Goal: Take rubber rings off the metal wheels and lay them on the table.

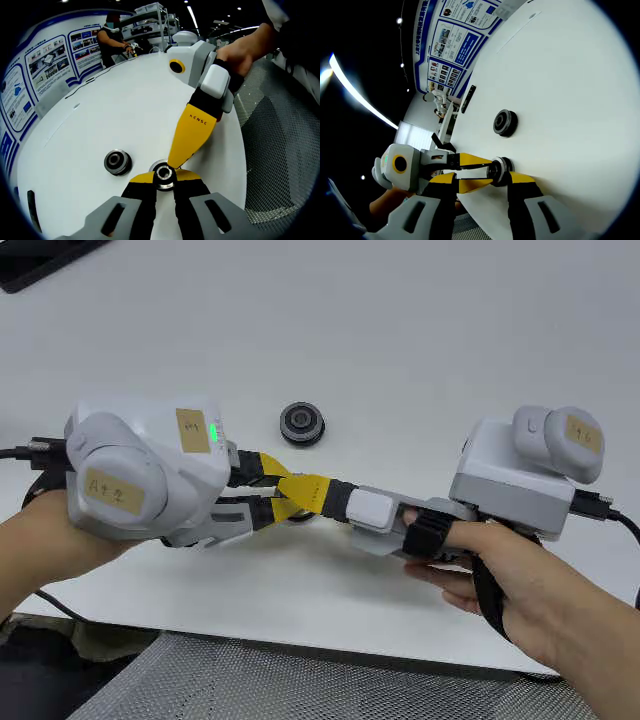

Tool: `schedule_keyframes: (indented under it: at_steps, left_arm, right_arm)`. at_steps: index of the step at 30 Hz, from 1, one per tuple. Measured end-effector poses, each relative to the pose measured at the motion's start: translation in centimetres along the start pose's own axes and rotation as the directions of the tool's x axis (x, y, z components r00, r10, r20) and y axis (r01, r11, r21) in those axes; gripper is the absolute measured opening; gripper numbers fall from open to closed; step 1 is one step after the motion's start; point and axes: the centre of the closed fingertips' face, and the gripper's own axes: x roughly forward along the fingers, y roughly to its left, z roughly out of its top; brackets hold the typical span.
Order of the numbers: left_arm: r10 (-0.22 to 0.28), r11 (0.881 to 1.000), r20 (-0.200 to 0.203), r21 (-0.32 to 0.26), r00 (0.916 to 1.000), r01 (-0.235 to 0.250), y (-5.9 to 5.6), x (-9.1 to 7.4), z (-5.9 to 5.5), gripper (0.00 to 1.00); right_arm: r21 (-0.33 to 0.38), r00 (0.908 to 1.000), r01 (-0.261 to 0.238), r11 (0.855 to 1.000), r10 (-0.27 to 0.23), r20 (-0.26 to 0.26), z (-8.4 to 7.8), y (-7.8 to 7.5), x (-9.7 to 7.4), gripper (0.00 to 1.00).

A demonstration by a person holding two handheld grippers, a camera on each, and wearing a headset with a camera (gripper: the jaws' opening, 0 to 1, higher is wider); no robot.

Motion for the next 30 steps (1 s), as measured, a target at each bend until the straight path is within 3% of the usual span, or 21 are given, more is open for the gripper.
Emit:
schedule_keyframes:
  at_steps: [20, 26, 30]
  left_arm:
    - [0.0, 1.0, 0.006, -0.006, 1.0, 0.0, 0.2, 0.0, -0.2, 0.12]
    - [0.0, 1.0, 0.005, -0.006, 1.0, 0.0, 0.2, 0.0, -0.3, 0.12]
    - [0.001, 1.0, 0.008, -0.008, 1.0, -0.001, 0.2, 0.0, -0.3, 0.12]
  right_arm:
    - [0.011, 0.9999, -0.016, 1.0, 0.016, 0.0, -0.1, -0.1, -0.6, 0.32]
    - [0.011, 1.0, -0.002, 1.0, 0.002, 0.003, -0.1, -0.4, -0.5, 0.28]
    - [0.025, 0.9992, 0.04, 0.999, -0.04, -0.001, -0.1, -1.4, -0.4, 0.19]
